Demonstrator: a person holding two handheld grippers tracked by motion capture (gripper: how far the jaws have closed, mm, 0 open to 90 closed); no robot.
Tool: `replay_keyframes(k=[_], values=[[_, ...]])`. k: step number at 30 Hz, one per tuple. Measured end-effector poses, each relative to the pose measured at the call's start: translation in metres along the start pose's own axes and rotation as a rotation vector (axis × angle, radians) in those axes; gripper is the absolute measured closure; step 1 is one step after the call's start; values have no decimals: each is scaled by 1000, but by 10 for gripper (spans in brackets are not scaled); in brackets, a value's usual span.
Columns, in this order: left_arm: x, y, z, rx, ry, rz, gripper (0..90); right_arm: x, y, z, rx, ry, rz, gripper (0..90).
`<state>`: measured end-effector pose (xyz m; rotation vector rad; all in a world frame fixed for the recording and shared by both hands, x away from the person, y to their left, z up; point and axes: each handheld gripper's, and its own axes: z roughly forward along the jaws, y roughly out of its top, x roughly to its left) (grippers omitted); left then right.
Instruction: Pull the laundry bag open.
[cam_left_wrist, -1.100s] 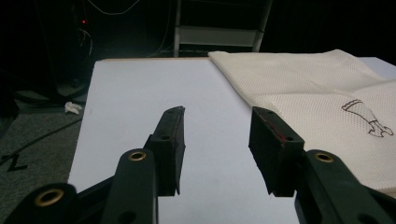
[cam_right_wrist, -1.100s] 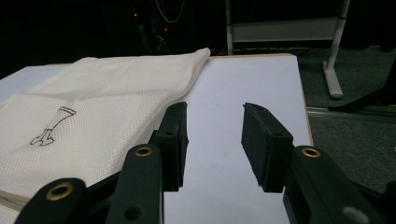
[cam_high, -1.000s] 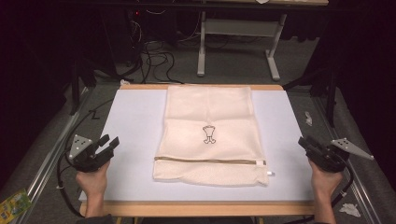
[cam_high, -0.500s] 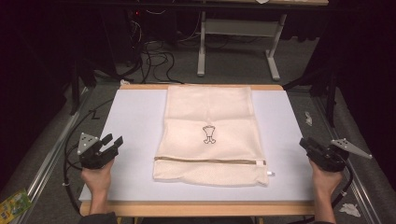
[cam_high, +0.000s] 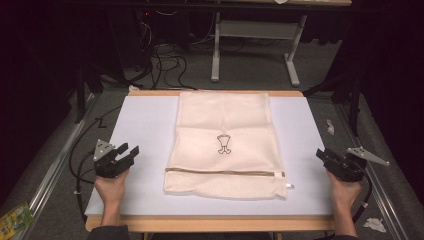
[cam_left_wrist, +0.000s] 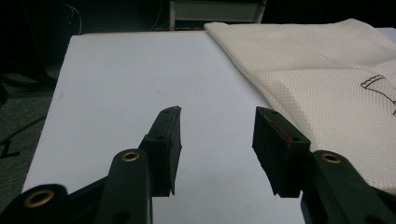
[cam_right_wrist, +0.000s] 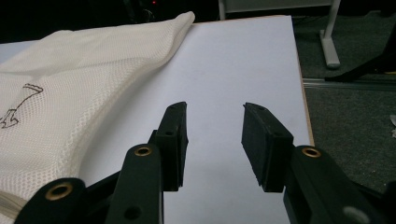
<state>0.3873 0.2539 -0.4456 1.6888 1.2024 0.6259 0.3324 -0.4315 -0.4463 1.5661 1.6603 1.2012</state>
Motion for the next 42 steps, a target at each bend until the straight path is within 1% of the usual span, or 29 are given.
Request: replay_keyframes(k=[1, 5, 9, 11, 16, 19, 20, 22, 24, 28, 32, 35, 42], values=[[-1, 0, 3, 12, -5, 0, 521, 1, 0, 3, 0, 5, 3, 612], [-2, 0, 7, 18, -12, 2, 522, 3, 0, 8, -2, 14, 14, 610], [-3, -1, 13, 35, -17, 1, 521, 6, 0, 15, 13, 20, 8, 609], [-3, -1, 14, 35, -17, 1, 521, 7, 0, 17, 19, 20, 8, 608], [-2, 0, 20, 40, -39, -31, 519, 7, 0, 23, 36, 30, 2, 608], [-5, 1, 25, 51, -46, -25, 518, 9, 0, 26, 38, 25, -18, 610], [-6, 0, 27, 57, -47, -23, 518, 9, 0, 26, 38, 25, -18, 610], [-7, -1, 31, 77, -45, -16, 518, 13, 1, 30, 46, 28, -33, 609], [-7, -2, 32, 82, -46, -16, 517, 14, 1, 32, 54, 30, -45, 609], [-8, -2, 36, 86, -50, -21, 515, 15, 2, 35, 62, 31, -48, 608], [-9, -2, 41, 93, -49, -17, 512, 18, 2, 38, 75, 29, -60, 607], [-9, -2, 45, 107, -50, -14, 512, 21, 1, 43, 93, 25, -68, 604], [-11, -5, 52, 118, -50, -14, 509, 24, -1, 47, 102, 20, -79, 602]])
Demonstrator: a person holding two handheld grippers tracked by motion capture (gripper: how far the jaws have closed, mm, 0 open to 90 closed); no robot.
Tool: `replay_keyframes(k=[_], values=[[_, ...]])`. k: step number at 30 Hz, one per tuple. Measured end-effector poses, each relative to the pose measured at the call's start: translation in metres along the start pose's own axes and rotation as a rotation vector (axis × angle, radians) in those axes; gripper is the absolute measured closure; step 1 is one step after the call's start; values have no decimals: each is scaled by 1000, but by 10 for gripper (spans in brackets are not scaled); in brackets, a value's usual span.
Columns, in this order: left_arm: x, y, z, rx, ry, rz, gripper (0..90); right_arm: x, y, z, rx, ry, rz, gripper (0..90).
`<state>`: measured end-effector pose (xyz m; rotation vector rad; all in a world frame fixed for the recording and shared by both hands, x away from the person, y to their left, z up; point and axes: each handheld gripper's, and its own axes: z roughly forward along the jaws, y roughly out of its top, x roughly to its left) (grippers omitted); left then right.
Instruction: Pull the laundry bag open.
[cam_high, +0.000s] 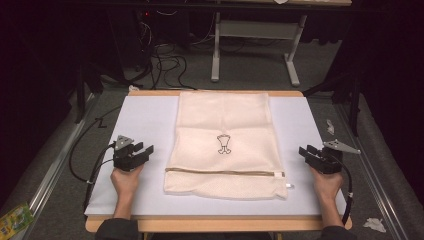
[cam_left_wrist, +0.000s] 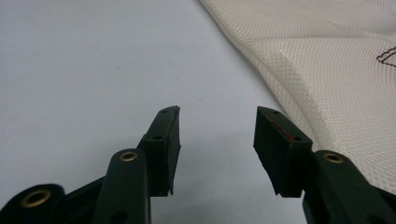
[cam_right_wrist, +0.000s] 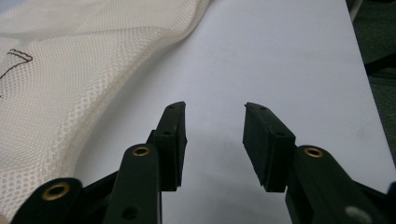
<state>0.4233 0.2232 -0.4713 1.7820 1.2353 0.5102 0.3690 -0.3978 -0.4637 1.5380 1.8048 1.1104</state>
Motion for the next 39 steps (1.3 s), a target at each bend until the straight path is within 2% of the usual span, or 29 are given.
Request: replay_keyframes(k=[12, 17, 33, 39], values=[[-1, -2, 8, 20, -3, 3, 494, 2, -5, 7, 31, -22, -12, 569], [-3, -5, 11, 39, 3, 24, 491, 3, -7, 10, 46, -25, -20, 553], [-5, -7, 14, 54, 14, 35, 476, 5, -8, 10, 46, -26, -34, 481], [-9, -8, 15, 54, 19, 67, 436, 7, -7, 12, 67, -36, -52, 453]])
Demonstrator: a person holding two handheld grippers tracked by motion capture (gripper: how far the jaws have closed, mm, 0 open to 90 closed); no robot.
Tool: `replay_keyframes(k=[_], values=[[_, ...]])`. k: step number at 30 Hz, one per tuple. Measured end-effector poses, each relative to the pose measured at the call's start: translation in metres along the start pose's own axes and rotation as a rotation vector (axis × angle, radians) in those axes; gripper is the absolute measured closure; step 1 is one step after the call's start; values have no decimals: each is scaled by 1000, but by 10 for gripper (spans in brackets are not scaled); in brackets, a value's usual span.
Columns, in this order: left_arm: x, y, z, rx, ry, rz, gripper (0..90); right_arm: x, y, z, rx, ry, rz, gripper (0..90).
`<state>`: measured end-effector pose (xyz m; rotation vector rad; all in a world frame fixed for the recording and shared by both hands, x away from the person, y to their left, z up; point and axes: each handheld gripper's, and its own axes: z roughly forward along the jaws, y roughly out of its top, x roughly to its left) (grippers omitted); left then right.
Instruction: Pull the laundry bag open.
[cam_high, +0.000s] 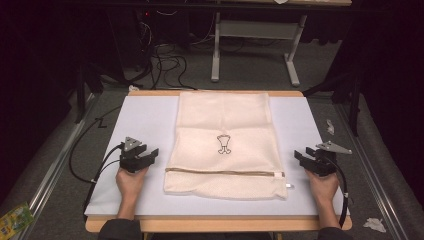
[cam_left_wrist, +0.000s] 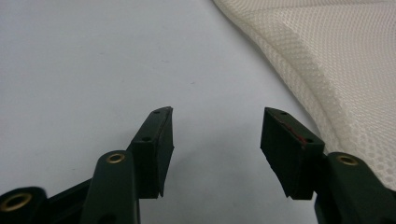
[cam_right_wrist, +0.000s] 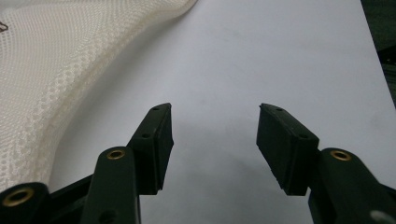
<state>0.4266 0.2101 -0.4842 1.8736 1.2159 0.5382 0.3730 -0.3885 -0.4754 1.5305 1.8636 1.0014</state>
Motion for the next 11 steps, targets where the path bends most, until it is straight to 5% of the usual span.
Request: replay_keyframes(k=[4, 11], values=[[-4, 1, 2, 26, -4, 40, 419, 2, 1, 2, 23, -12, -13, 447], [-4, 1, 3, 39, -9, 43, 401, 1, 1, 2, 27, -9, -2, 430]])
